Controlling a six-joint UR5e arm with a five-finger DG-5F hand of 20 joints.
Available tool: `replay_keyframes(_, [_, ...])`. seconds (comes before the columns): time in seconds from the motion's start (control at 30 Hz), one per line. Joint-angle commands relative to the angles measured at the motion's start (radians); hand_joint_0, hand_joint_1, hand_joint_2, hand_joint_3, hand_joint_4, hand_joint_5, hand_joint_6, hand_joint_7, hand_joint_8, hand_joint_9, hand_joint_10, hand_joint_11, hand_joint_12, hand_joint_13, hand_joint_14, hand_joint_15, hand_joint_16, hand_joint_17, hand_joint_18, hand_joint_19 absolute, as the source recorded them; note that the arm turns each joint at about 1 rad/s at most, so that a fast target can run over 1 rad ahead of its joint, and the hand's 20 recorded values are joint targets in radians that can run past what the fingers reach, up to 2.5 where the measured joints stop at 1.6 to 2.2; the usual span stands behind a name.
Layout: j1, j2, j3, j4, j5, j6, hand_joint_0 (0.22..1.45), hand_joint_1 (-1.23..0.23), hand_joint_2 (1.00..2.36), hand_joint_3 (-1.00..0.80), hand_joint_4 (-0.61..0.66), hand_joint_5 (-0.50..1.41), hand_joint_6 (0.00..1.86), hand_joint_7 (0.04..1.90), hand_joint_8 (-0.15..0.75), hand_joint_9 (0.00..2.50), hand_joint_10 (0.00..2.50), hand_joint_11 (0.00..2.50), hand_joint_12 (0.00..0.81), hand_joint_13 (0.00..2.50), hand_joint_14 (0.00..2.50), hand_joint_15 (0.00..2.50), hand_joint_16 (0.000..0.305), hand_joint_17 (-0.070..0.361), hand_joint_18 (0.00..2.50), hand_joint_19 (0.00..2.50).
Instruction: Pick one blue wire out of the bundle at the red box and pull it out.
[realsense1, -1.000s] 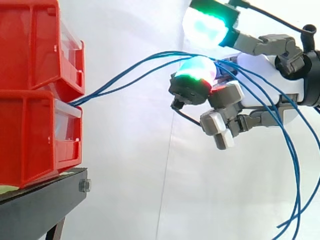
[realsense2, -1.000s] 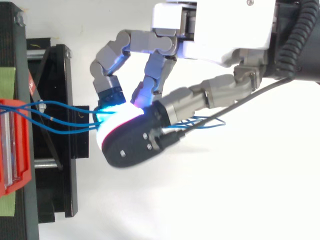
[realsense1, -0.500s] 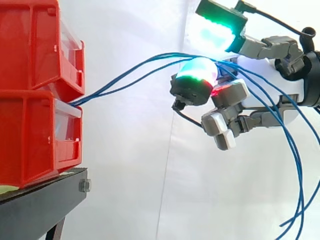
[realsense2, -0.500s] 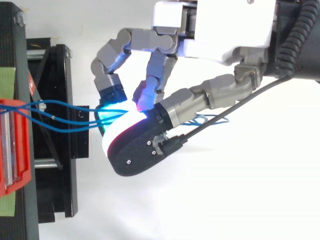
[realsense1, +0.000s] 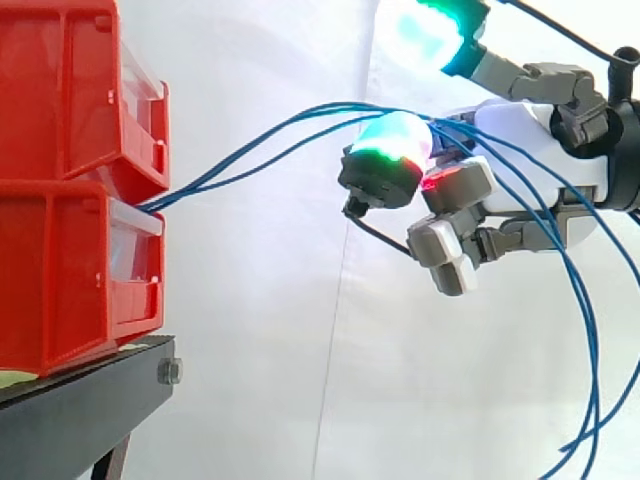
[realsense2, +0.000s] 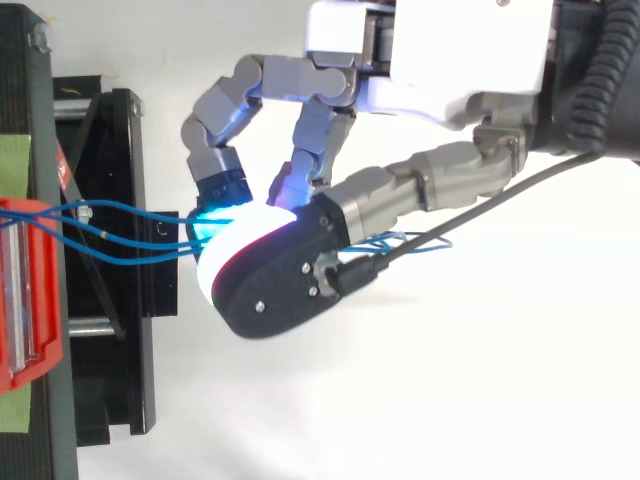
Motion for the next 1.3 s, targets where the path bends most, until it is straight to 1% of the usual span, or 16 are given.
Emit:
replay_keyframes(0.0, [-0.001,0.001,0.0,0.0,0.0,-0.001,0.41,-0.4,1.0,-0.5,0.16,-0.08,0.89,1.15,0.436,1.34,0.02,0.77,0.506,1.11,0.02,0.64,0.069,0.154,1.09,0.65])
replay_keyframes(0.07, [-0.004,0.004,0.0,0.0,0.0,-0.001,0.45,-0.41,1.0,-0.5,0.16,-0.08,0.88,1.18,0.423,1.36,0.02,0.78,0.486,1.12,0.02,0.63,0.064,0.143,1.06,0.67])
replay_keyframes(0.13, [-0.007,0.007,0.0,0.0,0.0,-0.003,0.52,-0.45,1.0,-0.48,0.16,-0.07,0.88,1.22,0.402,1.4,0.02,0.8,0.453,1.12,0.02,0.65,0.057,0.129,1.03,0.69])
replay_keyframes(0.2, [-0.008,0.005,0.002,0.0,0.0,-0.003,0.57,-0.54,1.01,-0.39,0.17,-0.06,0.88,1.25,0.394,1.41,0.02,0.82,0.442,1.14,0.02,0.65,0.054,0.121,1.04,0.68])
replay_keyframes(0.33, [-0.011,0.007,0.005,0.001,-0.002,-0.004,0.57,-0.64,1.01,-0.28,0.16,-0.05,0.88,1.29,0.41,1.44,0.02,0.83,0.451,1.18,0.02,0.65,0.055,0.125,1.11,0.65])
replay_keyframes(0.5, [-0.015,0.005,0.009,0.0,0.0,-0.004,0.57,-0.7,1.01,-0.24,0.15,-0.04,0.88,1.3,0.426,1.47,0.02,0.84,0.461,1.21,0.02,0.66,0.058,0.13,1.15,0.63])
replay_keyframes(0.57, [-0.016,0.007,0.009,0.0,0.0,-0.004,0.57,-0.74,1.01,-0.24,0.16,-0.04,0.88,1.29,0.416,1.45,0.02,0.83,0.462,1.21,0.02,0.67,0.058,0.13,1.15,0.63])
replay_keyframes(0.7, [-0.018,0.007,0.015,0.0,-0.002,-0.007,0.57,-0.81,1.01,-0.26,0.18,-0.06,0.9,1.28,0.405,1.37,0.02,0.83,0.449,1.17,0.02,0.68,0.055,0.123,1.11,0.63])
replay_keyframes(0.73, [-0.021,0.007,0.015,0.003,-0.002,-0.013,0.58,-0.82,1.01,-0.28,0.18,-0.06,0.9,1.28,0.399,1.37,0.02,0.83,0.443,1.15,0.02,0.68,0.054,0.122,1.09,0.64])
replay_keyframes(0.87, [-0.021,0.007,0.015,0.001,0.0,-0.021,0.6,-0.87,1.01,-0.33,0.19,-0.08,0.91,1.24,0.379,1.28,0.02,0.84,0.428,1.1,0.02,0.68,0.051,0.115,1.03,0.64])
replay_keyframes(0.93, [-0.025,0.007,0.017,0.001,-0.002,-0.024,0.61,-0.89,1.01,-0.37,0.2,-0.1,0.91,1.2,0.379,1.24,0.02,0.84,0.425,1.07,0.02,0.68,0.052,0.116,1.01,0.62])
replay_keyframes(1.0, [-0.025,0.007,0.017,0.003,-0.002,-0.027,0.61,-0.91,1.0,-0.46,0.19,-0.11,0.92,1.18,0.367,1.2,0.02,0.83,0.425,1.05,0.02,0.66,0.052,0.116,0.99,0.62])
replay_keyframes(1.07, [-0.027,0.007,0.017,0.003,-0.002,-0.033,0.61,-0.91,1.0,-0.5,0.19,-0.11,0.92,1.16,0.369,1.19,0.02,0.83,0.427,1.04,0.02,0.66,0.052,0.118,0.98,0.61])
replay_keyframes(1.2, [-0.028,0.007,0.017,0.003,0.0,-0.035,0.61,-0.91,1.0,-0.5,0.19,-0.12,0.92,1.12,0.359,1.15,0.02,0.83,0.428,1.03,0.02,0.66,0.053,0.118,0.97,0.6])
replay_keyframes(1.27, [-0.028,0.007,0.018,0.003,0.0,-0.035,0.55,-0.83,1.0,-0.5,0.19,-0.12,0.92,1.1,0.374,1.17,0.02,0.82,0.431,1.02,0.02,0.66,0.054,0.122,0.97,0.63])
